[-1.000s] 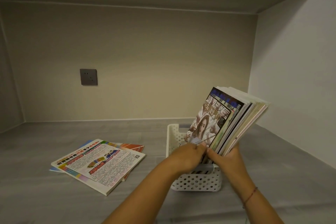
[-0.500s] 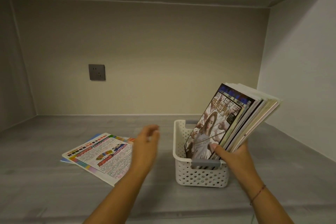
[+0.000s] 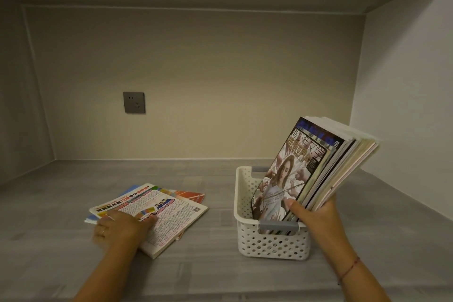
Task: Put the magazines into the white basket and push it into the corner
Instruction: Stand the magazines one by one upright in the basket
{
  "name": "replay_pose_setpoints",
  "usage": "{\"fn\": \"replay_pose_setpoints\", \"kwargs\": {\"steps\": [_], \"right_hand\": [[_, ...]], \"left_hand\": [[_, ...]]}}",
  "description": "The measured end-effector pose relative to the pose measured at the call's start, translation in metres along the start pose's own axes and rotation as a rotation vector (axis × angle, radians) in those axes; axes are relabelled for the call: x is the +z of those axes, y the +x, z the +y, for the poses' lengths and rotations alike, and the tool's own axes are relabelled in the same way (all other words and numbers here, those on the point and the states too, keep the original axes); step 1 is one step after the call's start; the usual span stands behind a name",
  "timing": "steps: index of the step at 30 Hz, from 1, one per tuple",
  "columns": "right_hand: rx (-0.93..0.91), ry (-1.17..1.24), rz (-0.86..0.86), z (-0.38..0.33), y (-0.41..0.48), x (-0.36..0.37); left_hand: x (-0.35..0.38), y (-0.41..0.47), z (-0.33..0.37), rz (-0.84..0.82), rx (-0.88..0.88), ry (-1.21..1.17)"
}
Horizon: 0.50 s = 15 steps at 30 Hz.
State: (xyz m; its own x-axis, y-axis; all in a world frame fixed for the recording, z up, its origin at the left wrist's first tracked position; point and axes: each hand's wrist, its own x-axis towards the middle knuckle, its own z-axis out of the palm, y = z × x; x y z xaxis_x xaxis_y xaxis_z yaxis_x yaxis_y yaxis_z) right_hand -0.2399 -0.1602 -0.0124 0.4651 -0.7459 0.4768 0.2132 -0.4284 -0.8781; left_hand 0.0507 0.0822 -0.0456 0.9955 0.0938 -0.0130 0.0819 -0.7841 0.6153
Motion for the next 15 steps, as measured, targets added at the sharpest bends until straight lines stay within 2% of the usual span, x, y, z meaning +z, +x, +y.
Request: {"fn": "replay_pose_setpoints", "kwargs": {"steps": [4, 9, 12, 15], "right_hand": [[0.018, -0.002, 0.008, -0.001, 0.000, 0.001], [0.032, -0.005, 0.015, -0.001, 0.000, 0.000], [0.043, -0.011, 0.014, -0.002, -0.001, 0.000], [0.045, -0.019, 0.026, -0.002, -0.001, 0.001]], "left_hand": [[0.000, -0.001, 0.003, 0.047, 0.048, -0.079], [-0.005, 0.002, 0.003, -0.059, -0.001, -0.231], [-0.008, 0.007, -0.002, -0.039, 0.008, -0.265], [-0.012, 0.009, -0.006, -0.053, -0.102, -0.523]]}}
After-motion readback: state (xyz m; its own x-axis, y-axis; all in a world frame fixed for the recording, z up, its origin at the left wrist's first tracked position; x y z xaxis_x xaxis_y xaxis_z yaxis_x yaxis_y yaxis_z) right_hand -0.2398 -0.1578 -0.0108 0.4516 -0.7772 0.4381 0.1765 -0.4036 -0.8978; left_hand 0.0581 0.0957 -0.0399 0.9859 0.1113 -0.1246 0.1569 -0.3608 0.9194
